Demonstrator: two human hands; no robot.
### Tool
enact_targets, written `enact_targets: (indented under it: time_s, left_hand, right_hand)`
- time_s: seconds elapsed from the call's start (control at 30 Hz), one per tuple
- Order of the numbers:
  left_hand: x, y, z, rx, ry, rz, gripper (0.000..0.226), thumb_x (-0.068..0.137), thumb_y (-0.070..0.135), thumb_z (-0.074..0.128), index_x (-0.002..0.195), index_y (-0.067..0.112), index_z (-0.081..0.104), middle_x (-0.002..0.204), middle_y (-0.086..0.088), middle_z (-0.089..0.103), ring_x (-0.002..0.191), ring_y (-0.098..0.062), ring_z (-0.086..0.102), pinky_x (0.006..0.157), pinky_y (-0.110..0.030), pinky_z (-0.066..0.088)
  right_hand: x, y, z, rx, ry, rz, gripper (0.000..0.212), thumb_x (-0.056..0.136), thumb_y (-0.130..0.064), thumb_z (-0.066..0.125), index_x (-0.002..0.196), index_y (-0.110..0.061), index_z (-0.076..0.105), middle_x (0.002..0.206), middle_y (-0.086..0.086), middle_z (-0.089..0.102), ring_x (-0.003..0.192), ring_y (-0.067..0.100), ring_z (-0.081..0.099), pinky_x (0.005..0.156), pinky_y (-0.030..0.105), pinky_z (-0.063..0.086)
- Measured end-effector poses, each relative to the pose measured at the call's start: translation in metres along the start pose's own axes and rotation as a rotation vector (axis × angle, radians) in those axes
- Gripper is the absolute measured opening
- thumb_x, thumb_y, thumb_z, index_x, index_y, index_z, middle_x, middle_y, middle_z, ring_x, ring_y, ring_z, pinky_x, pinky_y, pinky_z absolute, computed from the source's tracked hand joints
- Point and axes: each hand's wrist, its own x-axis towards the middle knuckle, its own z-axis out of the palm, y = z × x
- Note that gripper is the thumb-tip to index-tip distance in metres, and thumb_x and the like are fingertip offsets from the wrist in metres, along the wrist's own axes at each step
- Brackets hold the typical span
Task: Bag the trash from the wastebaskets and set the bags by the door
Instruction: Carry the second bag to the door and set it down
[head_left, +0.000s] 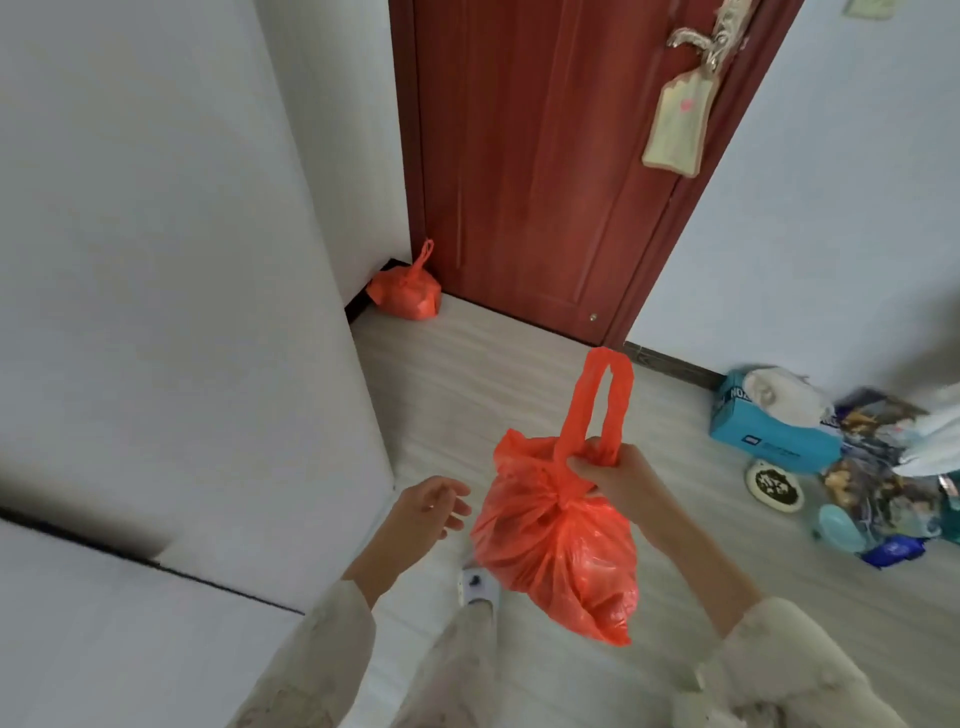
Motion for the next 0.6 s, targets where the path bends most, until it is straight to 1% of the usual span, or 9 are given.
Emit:
enact_targets:
  time_s: [0.07, 0.13, 0.2, 0.3, 0.33, 0.4, 0.5, 0.53, 0.6]
  left_hand:
    - [0.060, 0.018, -0.001, -0.029, 0.024, -0.007, 0.029, 0.096, 0.012, 0.035, 0.082, 0.024, 0.058, 0.080, 0.000, 0.063, 0.070, -0.015, 0.059, 0.065, -0.022, 0.043]
    - [0.120, 0.038, -0.004, -0.053, 0.047, -0.015, 0.030, 0.096, 0.011, 0.034, 0.081, 0.024, 0.057, 0.078, 0.001, 0.063, 0.070, -0.016, 0.059, 0.065, -0.023, 0.043]
    - [0.176, 0.064, -0.011, -0.066, 0.072, -0.019, 0.032, 0.096, 0.010, 0.034, 0.080, 0.025, 0.057, 0.076, 0.001, 0.063, 0.070, -0.017, 0.059, 0.063, -0.023, 0.043]
    - [0.243, 0.104, -0.023, -0.105, 0.123, -0.020, 0.033, 0.095, 0.011, 0.036, 0.078, 0.026, 0.059, 0.068, 0.007, 0.065, 0.065, -0.012, 0.061, 0.061, -0.022, 0.043]
    - [0.262, 0.115, -0.028, -0.109, 0.134, -0.023, 0.033, 0.095, 0.011, 0.037, 0.077, 0.027, 0.059, 0.065, 0.010, 0.066, 0.061, -0.008, 0.061, 0.060, -0.022, 0.044]
    - [0.297, 0.133, -0.039, -0.103, 0.146, -0.032, 0.031, 0.094, 0.014, 0.039, 0.076, 0.028, 0.059, 0.066, 0.011, 0.066, 0.059, -0.005, 0.061, 0.062, -0.023, 0.044]
    - [0.349, 0.148, -0.058, -0.155, 0.219, -0.100, 0.032, 0.094, 0.013, 0.038, 0.075, 0.027, 0.059, 0.067, 0.010, 0.065, 0.059, -0.006, 0.060, 0.062, -0.025, 0.041]
    - [0.365, 0.151, -0.065, -0.178, 0.255, -0.126, 0.032, 0.094, 0.012, 0.037, 0.075, 0.025, 0.059, 0.069, 0.007, 0.064, 0.061, -0.009, 0.060, 0.062, -0.025, 0.040]
    - [0.395, 0.156, -0.078, -0.234, 0.327, -0.165, 0.033, 0.094, 0.009, 0.036, 0.076, 0.023, 0.059, 0.072, 0.004, 0.063, 0.064, -0.012, 0.059, 0.061, -0.024, 0.040]
  right_hand:
    - [0.059, -0.019, -0.008, -0.016, -0.030, 0.003, 0.015, 0.084, -0.009, 0.061, 0.092, 0.003, 0.067, 0.083, 0.024, 0.065, 0.077, 0.029, 0.060, 0.088, 0.051, 0.049]
    - [0.117, -0.041, -0.013, -0.050, -0.072, 0.016, 0.011, 0.084, -0.010, 0.060, 0.090, -0.004, 0.068, 0.093, 0.025, 0.069, 0.088, 0.037, 0.066, 0.091, 0.050, 0.051]
    - [0.172, -0.064, -0.016, -0.064, -0.119, 0.029, 0.009, 0.084, -0.010, 0.061, 0.089, -0.008, 0.068, 0.102, 0.026, 0.069, 0.097, 0.039, 0.065, 0.093, 0.051, 0.050]
    - [0.246, -0.101, -0.021, -0.131, -0.176, 0.037, 0.024, 0.083, -0.014, 0.062, 0.103, -0.001, 0.067, 0.104, 0.025, 0.069, 0.097, 0.038, 0.066, 0.092, 0.051, 0.050]
    - [0.268, -0.114, -0.022, -0.130, -0.196, 0.044, 0.028, 0.084, -0.014, 0.062, 0.107, 0.000, 0.065, 0.105, 0.023, 0.069, 0.097, 0.037, 0.066, 0.092, 0.048, 0.052]
    - [0.313, -0.141, -0.021, -0.105, -0.241, 0.053, 0.032, 0.085, -0.012, 0.062, 0.114, 0.001, 0.061, 0.108, 0.021, 0.067, 0.097, 0.034, 0.066, 0.088, 0.040, 0.054]
    - [0.383, -0.182, -0.011, -0.102, -0.324, 0.011, 0.036, 0.086, -0.006, 0.060, 0.120, 0.002, 0.055, 0.107, 0.019, 0.065, 0.092, 0.028, 0.063, 0.084, 0.036, 0.054]
    - [0.406, -0.194, -0.006, -0.118, -0.351, 0.001, 0.036, 0.086, -0.006, 0.060, 0.121, 0.002, 0.055, 0.107, 0.020, 0.064, 0.093, 0.028, 0.063, 0.083, 0.036, 0.054]
    - [0.454, -0.217, 0.008, -0.167, -0.398, -0.005, 0.035, 0.086, -0.004, 0.059, 0.120, 0.003, 0.055, 0.112, 0.023, 0.064, 0.100, 0.034, 0.064, 0.084, 0.038, 0.054]
